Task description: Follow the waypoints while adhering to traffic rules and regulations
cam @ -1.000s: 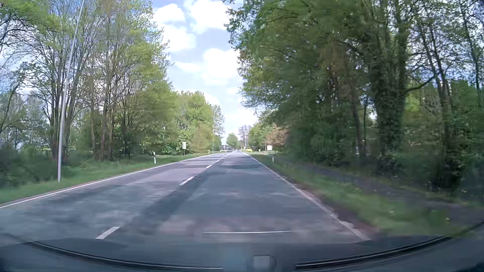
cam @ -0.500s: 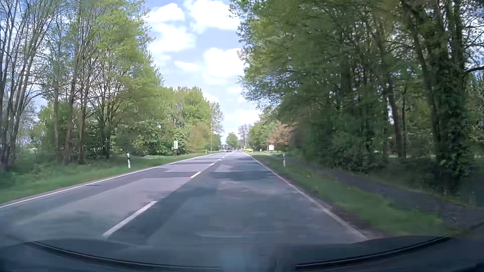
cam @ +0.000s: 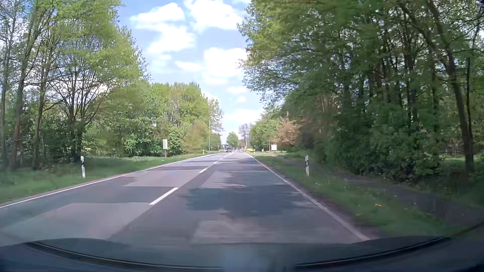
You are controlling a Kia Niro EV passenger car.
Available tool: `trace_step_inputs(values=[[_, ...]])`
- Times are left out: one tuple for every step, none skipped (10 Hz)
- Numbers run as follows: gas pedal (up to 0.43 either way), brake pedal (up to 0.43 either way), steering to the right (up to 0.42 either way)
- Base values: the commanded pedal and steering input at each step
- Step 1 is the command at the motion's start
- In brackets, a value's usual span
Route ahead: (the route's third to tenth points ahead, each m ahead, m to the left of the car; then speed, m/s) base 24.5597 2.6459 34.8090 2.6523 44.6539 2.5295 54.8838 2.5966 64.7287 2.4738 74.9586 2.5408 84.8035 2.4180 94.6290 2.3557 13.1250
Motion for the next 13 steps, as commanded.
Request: trace_step_inputs(values=[[0.098,0.000,-0.005],[0.098,0.000,-0.005],[0.098,0.000,-0.005],[0.098,0.000,-0.005],[0.110,0.000,-0.004],[0.110,0.000,-0.003],[0.110,0.000,-0.003],[0.110,0.000,-0.003],[0.110,0.000,-0.003],[0.110,0.000,-0.002],[0.110,0.000,-0.002],[0.110,0.000,-0.002],[0.110,0.000,-0.002]])
